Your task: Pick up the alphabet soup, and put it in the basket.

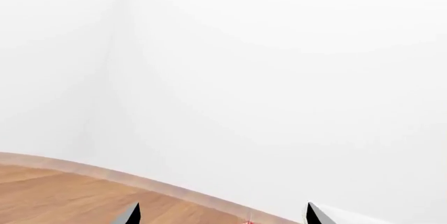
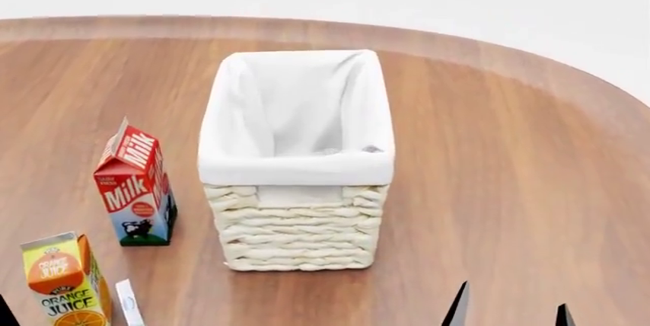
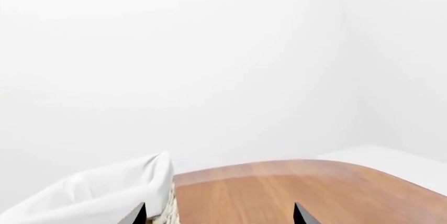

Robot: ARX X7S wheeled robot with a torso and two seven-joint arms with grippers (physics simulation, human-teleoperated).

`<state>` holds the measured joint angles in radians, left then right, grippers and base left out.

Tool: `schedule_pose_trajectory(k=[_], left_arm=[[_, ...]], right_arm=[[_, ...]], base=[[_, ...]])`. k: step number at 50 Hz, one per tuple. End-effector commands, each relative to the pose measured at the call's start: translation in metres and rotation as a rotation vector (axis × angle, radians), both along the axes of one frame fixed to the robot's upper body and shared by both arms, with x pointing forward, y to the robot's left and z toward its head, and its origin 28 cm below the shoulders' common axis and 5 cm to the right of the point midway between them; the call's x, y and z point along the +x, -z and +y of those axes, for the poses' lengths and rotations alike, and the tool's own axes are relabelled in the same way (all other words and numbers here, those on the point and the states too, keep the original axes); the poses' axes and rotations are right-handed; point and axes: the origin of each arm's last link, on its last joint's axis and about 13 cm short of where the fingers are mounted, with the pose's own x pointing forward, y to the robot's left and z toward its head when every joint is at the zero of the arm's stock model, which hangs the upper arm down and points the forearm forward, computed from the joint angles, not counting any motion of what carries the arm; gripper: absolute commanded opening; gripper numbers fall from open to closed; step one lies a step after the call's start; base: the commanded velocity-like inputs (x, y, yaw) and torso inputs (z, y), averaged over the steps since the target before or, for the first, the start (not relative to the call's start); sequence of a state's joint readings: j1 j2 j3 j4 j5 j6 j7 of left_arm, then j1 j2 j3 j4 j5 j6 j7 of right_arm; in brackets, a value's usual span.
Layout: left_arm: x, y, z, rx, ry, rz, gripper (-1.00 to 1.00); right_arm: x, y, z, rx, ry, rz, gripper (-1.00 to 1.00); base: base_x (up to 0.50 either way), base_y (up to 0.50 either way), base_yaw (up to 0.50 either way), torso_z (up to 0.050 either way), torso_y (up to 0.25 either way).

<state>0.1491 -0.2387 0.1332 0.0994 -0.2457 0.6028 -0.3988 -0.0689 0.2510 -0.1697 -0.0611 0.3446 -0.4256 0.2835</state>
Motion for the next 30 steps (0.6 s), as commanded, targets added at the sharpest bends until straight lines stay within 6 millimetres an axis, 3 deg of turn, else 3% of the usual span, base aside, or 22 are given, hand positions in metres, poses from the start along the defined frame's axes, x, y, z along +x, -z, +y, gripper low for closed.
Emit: schedule_pose_trajectory(k=[1,30], left_arm=[[-0.0005,-0.0006,-0.0005,0.002,0.000,0.000,1.00],[-0.0008,-0.0003,-0.0003,0.002,-0.001,-0.002,1.00]], right_arm=[[0.0000,-0.0001,0.0000,-0.001,0.002,0.000,1.00],[0.0002,-0.0005,-0.0014,0.008,0.007,-0.003,1.00]], base=[[0.21,0.00,0.00,0.000,0.000],[0.21,0.00,0.00,0.000,0.000]])
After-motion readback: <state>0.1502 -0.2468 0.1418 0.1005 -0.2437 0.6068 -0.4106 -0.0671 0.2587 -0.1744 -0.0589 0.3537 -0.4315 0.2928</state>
